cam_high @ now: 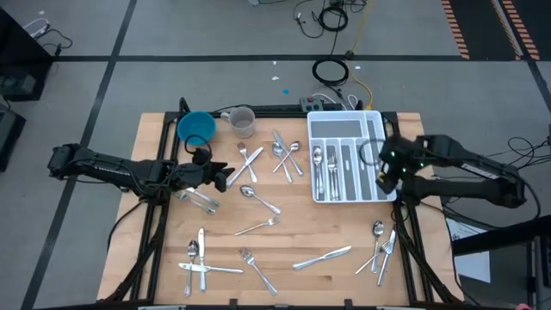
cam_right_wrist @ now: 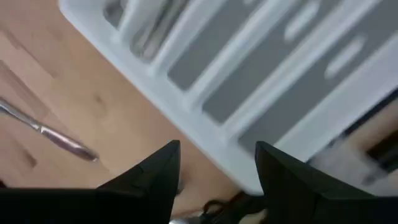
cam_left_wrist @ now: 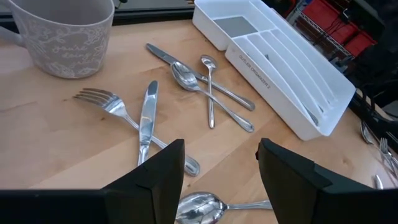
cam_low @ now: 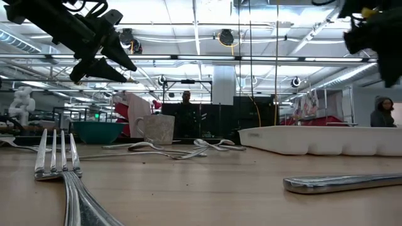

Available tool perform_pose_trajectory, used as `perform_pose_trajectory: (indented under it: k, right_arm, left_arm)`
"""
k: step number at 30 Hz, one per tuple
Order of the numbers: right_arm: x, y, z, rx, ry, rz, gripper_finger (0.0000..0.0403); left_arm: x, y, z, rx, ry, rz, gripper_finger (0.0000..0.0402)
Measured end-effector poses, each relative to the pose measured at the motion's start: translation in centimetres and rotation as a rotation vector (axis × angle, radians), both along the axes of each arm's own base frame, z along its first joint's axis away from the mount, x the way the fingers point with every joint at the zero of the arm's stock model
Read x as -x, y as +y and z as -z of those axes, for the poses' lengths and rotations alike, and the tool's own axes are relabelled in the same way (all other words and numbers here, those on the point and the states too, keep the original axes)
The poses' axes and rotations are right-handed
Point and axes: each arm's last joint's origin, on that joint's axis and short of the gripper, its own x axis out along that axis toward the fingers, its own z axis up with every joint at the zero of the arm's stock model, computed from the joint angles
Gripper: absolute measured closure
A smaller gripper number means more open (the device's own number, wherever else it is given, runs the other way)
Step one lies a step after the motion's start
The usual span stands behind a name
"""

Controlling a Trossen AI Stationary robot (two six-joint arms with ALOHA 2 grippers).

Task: Sort silverware
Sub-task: Put the spoon in the silverware tray

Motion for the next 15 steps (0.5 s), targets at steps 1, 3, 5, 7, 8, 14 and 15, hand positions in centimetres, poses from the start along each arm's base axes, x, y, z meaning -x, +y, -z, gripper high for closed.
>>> perform_pose_trajectory:
  k: [1,3,5,7,8,14,15]
  right_arm:
    - [0.4,0.4,0.1,-0.026,0.015,0.019,0.0202]
    - [0.6,0.9,0.0,-0.061,-0.015,0.028,0.0202]
    - [0.2,1.3,-0.3,-0.088,-0.063,0.022,0.0202]
    - [-1.4,1.4,-0.9,-0.097,-0.213,0.005,0.0202]
    - [-2.6,1.4,-1.4,-0.09,-0.313,-0.005,0.0202]
    - [-10.9,0.9,-3.4,0.182,-0.742,-0.124,0.0202]
    - [-12.3,0.6,-3.0,0.251,-0.75,-0.144,0.0202]
  left_arm:
    - [0.0,0.0,0.0,0.003,0.0,0.004,0.0197]
    - [0.0,0.0,0.0,0.007,0.001,0.011,0.0197]
    - [0.0,-0.1,0.0,0.014,0.002,0.021,0.0197]
    - [0.0,-0.1,0.0,0.016,0.0,0.025,0.0197]
    - [-0.1,-0.1,0.0,0.018,-0.007,0.027,0.0197]
    - [-0.7,-0.3,-1.1,0.014,-0.113,0.098,0.0197]
    - [-0.8,-0.3,-1.2,0.014,-0.127,0.099,0.0197]
